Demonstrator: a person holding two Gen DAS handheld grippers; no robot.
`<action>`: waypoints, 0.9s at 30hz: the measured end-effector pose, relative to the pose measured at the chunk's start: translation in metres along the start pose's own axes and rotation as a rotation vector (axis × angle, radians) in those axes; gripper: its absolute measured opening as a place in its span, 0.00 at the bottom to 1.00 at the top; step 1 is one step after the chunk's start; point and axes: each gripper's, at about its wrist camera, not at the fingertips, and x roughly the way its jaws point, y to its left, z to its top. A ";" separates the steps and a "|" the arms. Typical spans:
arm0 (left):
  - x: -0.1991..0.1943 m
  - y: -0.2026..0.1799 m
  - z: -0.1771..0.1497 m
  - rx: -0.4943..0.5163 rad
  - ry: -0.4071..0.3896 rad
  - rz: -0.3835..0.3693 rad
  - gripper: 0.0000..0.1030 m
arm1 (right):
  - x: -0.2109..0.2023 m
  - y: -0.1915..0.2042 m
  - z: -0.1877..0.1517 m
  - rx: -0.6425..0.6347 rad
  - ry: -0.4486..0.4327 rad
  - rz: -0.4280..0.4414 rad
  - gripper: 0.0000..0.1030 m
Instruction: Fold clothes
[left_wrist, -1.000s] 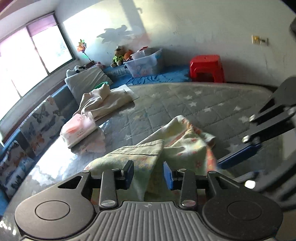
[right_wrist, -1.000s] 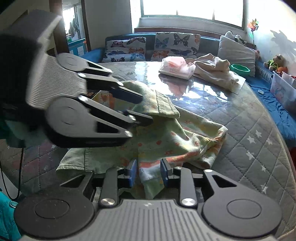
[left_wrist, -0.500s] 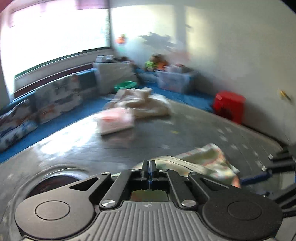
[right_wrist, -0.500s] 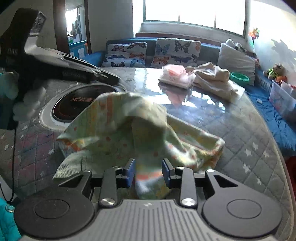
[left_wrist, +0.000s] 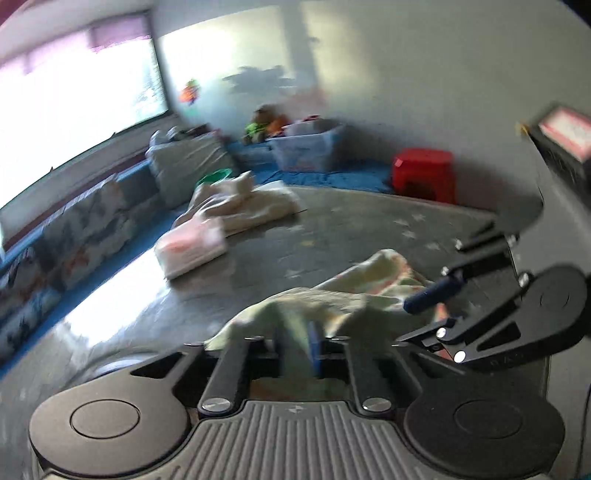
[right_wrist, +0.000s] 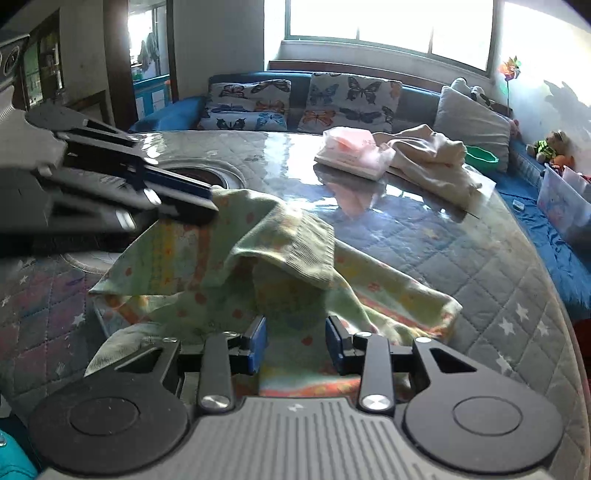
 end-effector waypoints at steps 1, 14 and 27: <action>0.006 -0.007 0.002 0.023 0.003 0.003 0.31 | -0.001 -0.001 -0.001 0.003 0.000 -0.002 0.34; 0.046 -0.018 0.000 0.104 0.033 0.064 0.03 | -0.011 -0.009 -0.011 0.038 -0.010 -0.009 0.37; -0.085 0.146 -0.039 -0.474 -0.089 0.370 0.01 | 0.005 0.024 0.010 -0.083 -0.072 -0.029 0.38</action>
